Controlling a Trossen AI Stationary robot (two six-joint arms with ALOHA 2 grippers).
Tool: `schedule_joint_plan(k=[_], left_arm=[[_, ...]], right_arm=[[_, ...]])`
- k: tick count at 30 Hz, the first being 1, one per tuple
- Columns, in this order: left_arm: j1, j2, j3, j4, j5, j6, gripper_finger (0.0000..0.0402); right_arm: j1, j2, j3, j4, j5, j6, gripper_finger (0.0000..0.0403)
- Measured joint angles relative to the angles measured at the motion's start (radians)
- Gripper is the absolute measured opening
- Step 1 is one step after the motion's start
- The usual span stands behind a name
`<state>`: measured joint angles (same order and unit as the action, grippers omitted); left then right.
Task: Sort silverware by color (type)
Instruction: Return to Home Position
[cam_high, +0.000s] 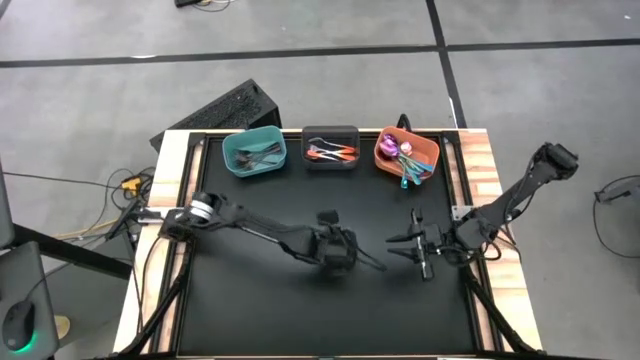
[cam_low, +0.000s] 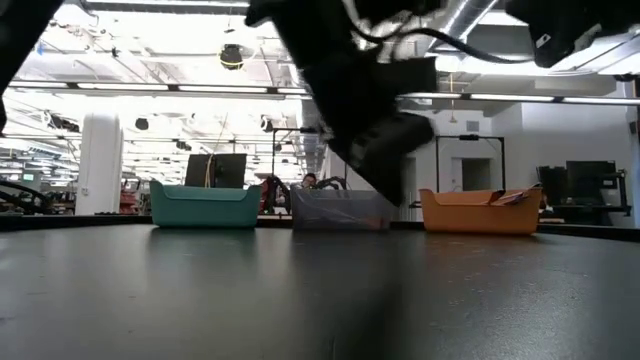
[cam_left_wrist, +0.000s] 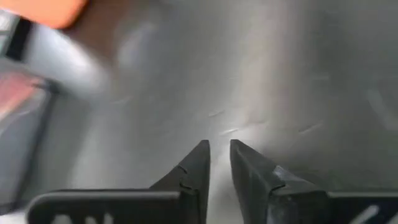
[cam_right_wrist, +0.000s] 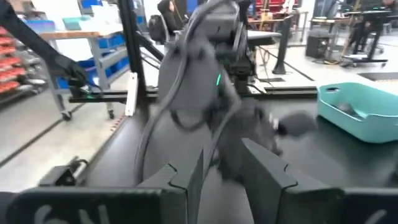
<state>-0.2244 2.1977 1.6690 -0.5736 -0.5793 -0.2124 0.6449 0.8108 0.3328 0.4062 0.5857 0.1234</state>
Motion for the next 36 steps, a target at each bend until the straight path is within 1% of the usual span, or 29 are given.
schedule_joint_plan(k=[2, 4, 6, 8, 11, 12, 14, 15, 17, 20, 22, 25, 27, 29, 31, 33, 36], left_arm=[[0.02, -0.087, -0.113, 0.09, 0.0, 0.042, 0.0041], [0.046, -0.204, -0.262, 0.231, 0.008, 0.073, 0.0027], [0.079, -0.344, -0.439, 0.401, 0.059, 0.094, 0.0015], [0.117, -0.481, -0.627, 0.624, 0.184, 0.116, 0.0005], [0.179, -0.658, -0.888, 0.947, 0.426, 0.159, 0.0002], [0.198, -0.711, -0.962, 1.04, 0.492, 0.174, 0.0003], [0.233, -0.813, -1.095, 1.187, 0.563, 0.207, 0.0004], [0.251, -0.864, -1.153, 1.238, 0.574, 0.228, 0.0004], [0.282, -0.974, -1.248, 1.289, 0.573, 0.269, 0.0004], [0.326, -1.155, -1.337, 1.283, 0.57, 0.307, 0.0004], [0.353, -1.282, -1.362, 1.229, 0.571, 0.31, 0.0004], [0.384, -1.469, -1.359, 1.038, 0.568, 0.305, 0.0002], [0.398, -1.567, -1.353, 0.899, 0.564, 0.276, 0.0001], [0.404, -1.649, -1.353, 0.779, 0.525, 0.214, 0.0], [0.405, -1.702, -1.353, 0.693, 0.472, 0.114, 0.0], [0.405, -1.734, -1.353, 0.625, 0.451, 0.018, 0.0], [0.405, -1.736, -1.353, 0.583, 0.448, -0.059, 0.0]], right_arm=[[-0.011, 0.01, 0.0, -0.006, 0.015, 0.0, 0.0123], [-0.029, 0.018, 0.0, -0.01, 0.028, 0.0, 0.0123], [-0.052, 0.022, 0.0, -0.01, 0.027, -0.002, 0.0123], [-0.075, 0.022, 0.0, -0.012, 0.026, -0.001, 0.0123], [-0.102, 0.022, 0.0, -0.021, 0.022, -0.001, 0.0123], [-0.109, 0.02, 0.0, -0.02, 0.022, -0.001, 0.0123], [-0.119, 0.01, 0.0, -0.014, 0.023, -0.001, 0.0123], [-0.121, -0.006, 0.0, -0.023, 0.027, -0.001, 0.0123], [-0.121, -0.052, 0.0, -0.04, 0.032, 0.0, 0.0123], [-0.114, -0.16, 0.0, -0.11, 0.042, -0.001, 0.0123], [-0.116, -0.25, 0.0, -0.163, 0.048, -0.001, 0.0122], [-0.128, -0.383, 0.0, -0.236, 0.049, -0.046, 0.0118], [-0.143, -0.452, 0.0, -0.268, 0.048, -0.095, 0.0114], [-0.169, -0.493, -0.002, -0.28, 0.042, -0.143, 0.0109], [-0.204, -0.503, -0.026, -0.25, -0.006, -0.189, 0.0103], [-0.249, -0.494, -0.061, -0.179, -0.12, -0.21, 0.0097], [-0.329, -0.448, -0.137, 0.022, -0.288, -0.22, 0.0089]])
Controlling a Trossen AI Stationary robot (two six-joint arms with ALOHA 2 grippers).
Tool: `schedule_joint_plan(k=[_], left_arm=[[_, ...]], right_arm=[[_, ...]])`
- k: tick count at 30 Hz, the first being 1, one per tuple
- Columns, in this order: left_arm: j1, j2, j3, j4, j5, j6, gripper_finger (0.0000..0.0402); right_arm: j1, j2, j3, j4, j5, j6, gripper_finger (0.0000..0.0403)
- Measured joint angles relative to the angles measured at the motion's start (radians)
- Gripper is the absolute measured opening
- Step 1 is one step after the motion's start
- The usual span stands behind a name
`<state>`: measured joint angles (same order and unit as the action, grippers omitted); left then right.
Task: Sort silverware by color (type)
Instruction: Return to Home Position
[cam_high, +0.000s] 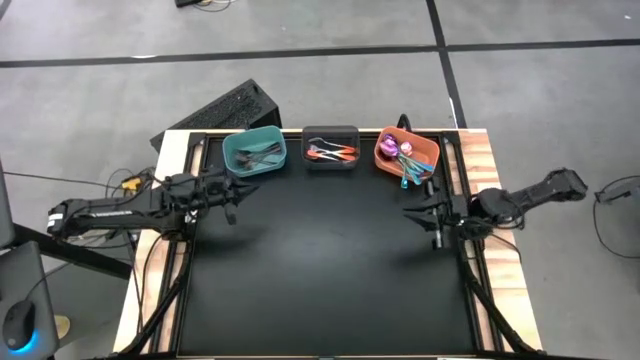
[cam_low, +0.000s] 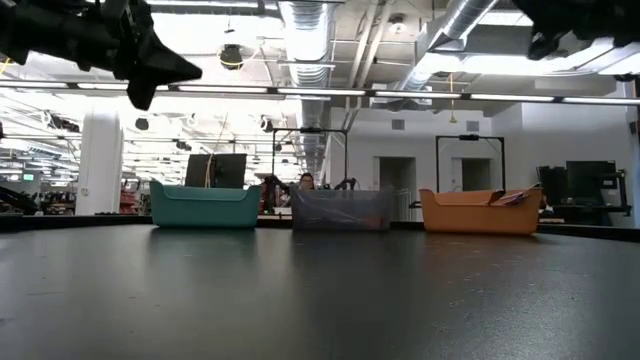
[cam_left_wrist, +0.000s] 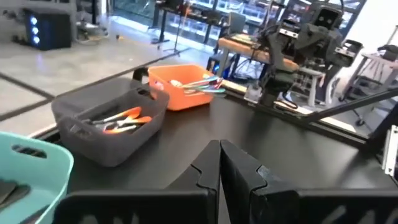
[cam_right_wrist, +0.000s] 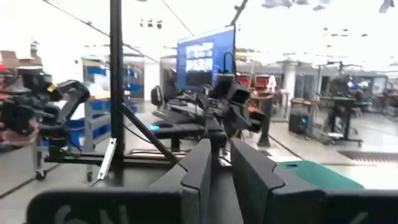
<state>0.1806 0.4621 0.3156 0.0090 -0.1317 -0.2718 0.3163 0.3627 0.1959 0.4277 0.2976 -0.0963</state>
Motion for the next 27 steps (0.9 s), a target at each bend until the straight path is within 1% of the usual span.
schedule_joint_plan(k=[2, 5, 9, 12, 15, 19, 21, 22, 24, 27], left_arm=[[0.0, 0.018, -0.008, 0.01, -0.009, -0.02, 0.0], [0.0, 0.047, -0.009, 0.009, -0.012, -0.016, 0.0], [0.0, 0.057, -0.003, 0.006, -0.008, 0.016, 0.0], [0.0, 0.025, 0.008, 0.006, -0.004, 0.076, 0.0], [0.0, -0.04, 0.01, -0.001, -0.004, 0.159, 0.0], [0.0, -0.128, -0.015, 0.008, 0.009, 0.24, 0.0], [0.0, -0.157, -0.041, 0.017, 0.043, 0.273, 0.0], [0.0, -0.168, -0.059, 0.024, 0.055, 0.282, 0.0], [-0.001, -0.182, -0.111, 0.089, 0.076, 0.287, 0.0], [-0.001, -0.187, -0.202, 0.254, 0.092, 0.296, 0.0]], right_arm=[[-0.05, 0.046, -0.04, 0.095, -0.059, 0.011, 0.0084], [-0.111, 0.104, -0.043, 0.105, -0.08, 0.068, 0.0077], [-0.144, 0.113, -0.043, 0.102, -0.088, 0.077, 0.0071], [-0.148, 0.052, -0.043, 0.066, -0.088, 0.071, 0.007], [-0.146, -0.052, -0.02, -0.075, -0.081, 0.072, 0.007], [-0.154, -0.152, -0.016, -0.264, 0.007, 0.148, 0.007], [-0.165, -0.172, -0.016, -0.307, 0.014, 0.194, 0.007], [-0.172, -0.173, -0.018, -0.312, 0.014, 0.211, 0.007], [-0.188, -0.166, -0.033, -0.29, 0.014, 0.227, 0.007], [-0.226, -0.107, -0.064, -0.169, 0.013, 0.221, 0.007]])
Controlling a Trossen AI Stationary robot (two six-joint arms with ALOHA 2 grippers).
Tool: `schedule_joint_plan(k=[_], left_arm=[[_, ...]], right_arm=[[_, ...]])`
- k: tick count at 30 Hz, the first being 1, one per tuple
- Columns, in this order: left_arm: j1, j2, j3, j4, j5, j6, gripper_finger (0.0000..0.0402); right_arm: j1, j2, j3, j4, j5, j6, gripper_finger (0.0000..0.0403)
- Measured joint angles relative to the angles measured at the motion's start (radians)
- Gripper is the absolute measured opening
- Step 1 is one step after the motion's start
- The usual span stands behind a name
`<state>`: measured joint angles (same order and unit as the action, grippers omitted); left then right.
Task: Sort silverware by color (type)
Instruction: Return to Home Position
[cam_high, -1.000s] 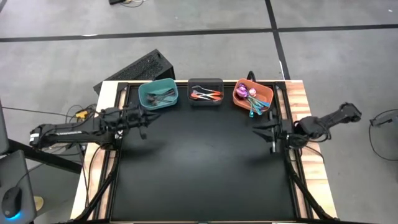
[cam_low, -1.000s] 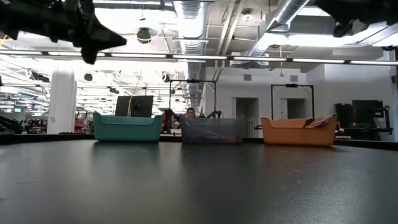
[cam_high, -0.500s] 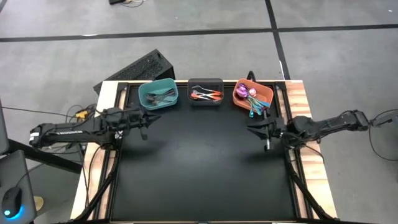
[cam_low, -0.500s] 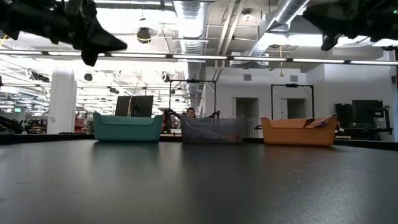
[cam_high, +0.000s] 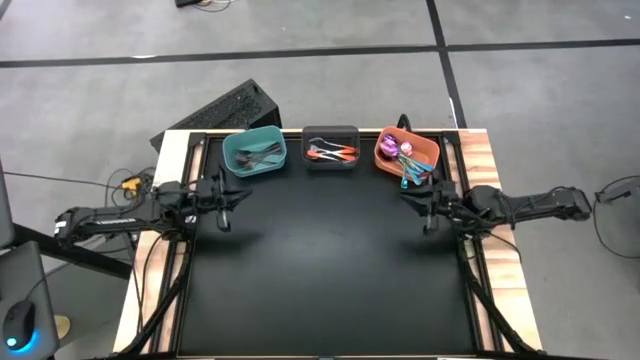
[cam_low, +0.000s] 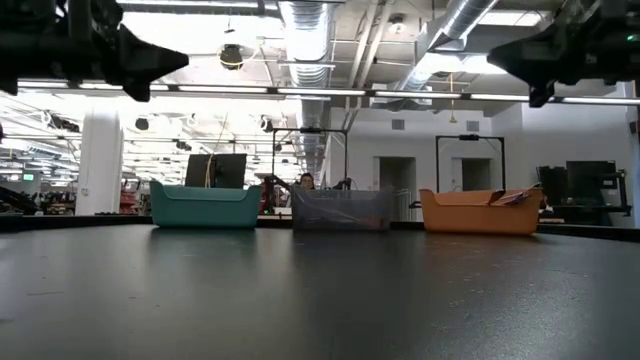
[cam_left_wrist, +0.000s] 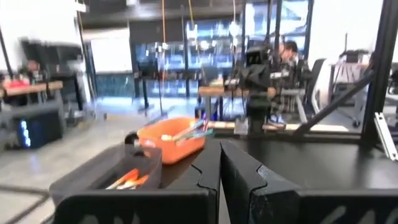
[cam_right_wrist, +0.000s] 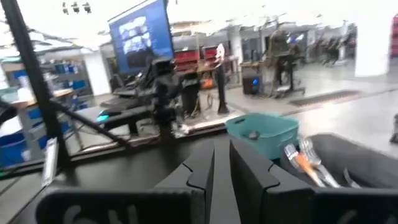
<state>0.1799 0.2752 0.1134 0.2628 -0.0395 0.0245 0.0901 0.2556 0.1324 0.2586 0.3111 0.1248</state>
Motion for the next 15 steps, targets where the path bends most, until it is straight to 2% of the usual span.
schedule_joint_plan(k=[3, 7, 10, 15], left_arm=[[0.0, 0.0, -0.071, 0.102, 0.0, 0.018, 0.0], [0.0, -0.016, -0.088, 0.064, -0.021, 0.003, 0.0], [0.001, -0.048, -0.088, 0.037, -0.02, -0.035, 0.0], [0.001, -0.148, -0.088, -0.04, 0.026, -0.056, 0.0]], right_arm=[[-0.053, 0.071, -0.022, 0.12, -0.043, -0.023, 0.007], [-0.128, 0.143, -0.01, 0.135, -0.132, -0.014, 0.007], [-0.162, 0.143, 0.012, 0.073, -0.18, -0.003, 0.007], [-0.179, 0.03, 0.076, -0.153, -0.204, -0.018, 0.007]])
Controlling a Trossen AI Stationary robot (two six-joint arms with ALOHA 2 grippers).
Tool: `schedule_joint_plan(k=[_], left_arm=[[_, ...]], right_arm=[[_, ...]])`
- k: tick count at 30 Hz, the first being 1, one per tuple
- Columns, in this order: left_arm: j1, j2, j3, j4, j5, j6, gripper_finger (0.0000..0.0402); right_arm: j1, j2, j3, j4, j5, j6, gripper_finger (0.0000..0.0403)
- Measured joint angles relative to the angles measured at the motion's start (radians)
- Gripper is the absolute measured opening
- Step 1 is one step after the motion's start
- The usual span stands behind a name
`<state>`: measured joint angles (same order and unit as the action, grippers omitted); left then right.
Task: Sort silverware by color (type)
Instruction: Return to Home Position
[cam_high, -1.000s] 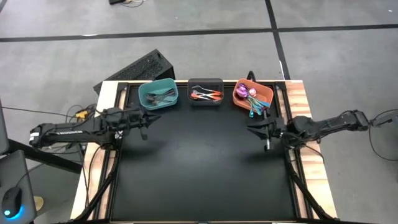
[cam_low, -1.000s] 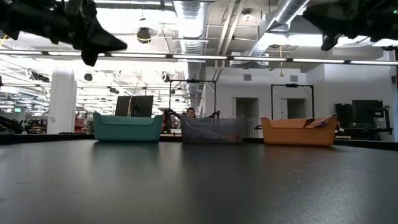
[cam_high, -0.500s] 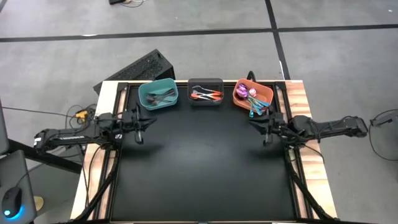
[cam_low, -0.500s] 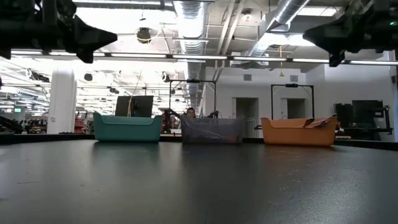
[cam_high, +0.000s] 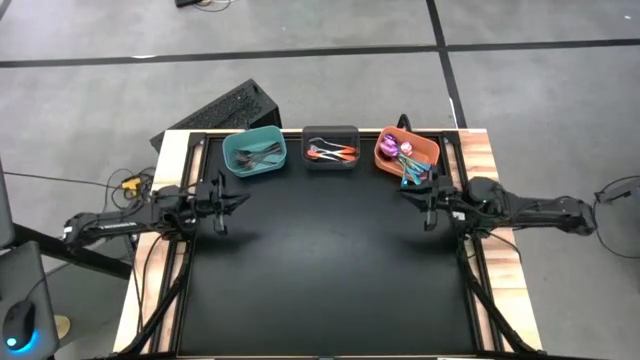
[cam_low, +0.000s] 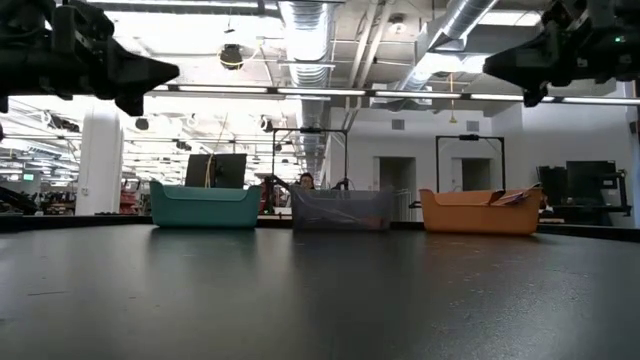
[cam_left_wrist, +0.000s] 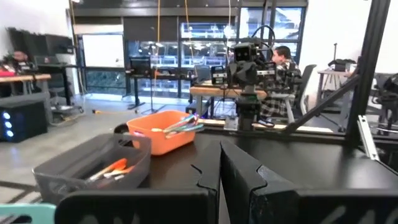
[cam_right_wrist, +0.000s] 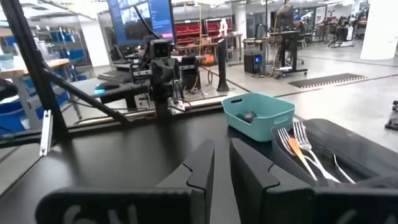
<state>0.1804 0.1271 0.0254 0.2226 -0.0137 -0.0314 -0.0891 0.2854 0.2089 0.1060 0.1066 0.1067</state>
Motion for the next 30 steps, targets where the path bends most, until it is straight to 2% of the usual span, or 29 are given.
schedule_joint_plan(k=[2, 6, 12, 17, 30], left_arm=[[0.0, -0.048, 0.0, -0.058, 0.002, -0.007, 0.0], [0.0, -0.128, -0.002, -0.135, 0.013, -0.013, 0.0], [0.0, -0.101, -0.014, -0.11, 0.049, -0.042, 0.0], [-0.007, -0.097, -0.015, -0.094, 0.087, -0.06, 0.0], [-0.077, -0.088, -0.016, -0.151, 0.095, -0.038, 0.0]], right_arm=[[0.003, -0.063, -0.001, -0.061, 0.0, 0.003, 0.007], [0.015, -0.177, -0.043, -0.075, -0.001, 0.032, 0.007], [0.034, -0.285, -0.122, -0.053, -0.001, 0.051, 0.007], [0.036, -0.278, -0.201, 0.066, -0.001, 0.064, 0.007], [0.037, -0.274, -0.2, 0.01, -0.001, 0.071, 0.007]])
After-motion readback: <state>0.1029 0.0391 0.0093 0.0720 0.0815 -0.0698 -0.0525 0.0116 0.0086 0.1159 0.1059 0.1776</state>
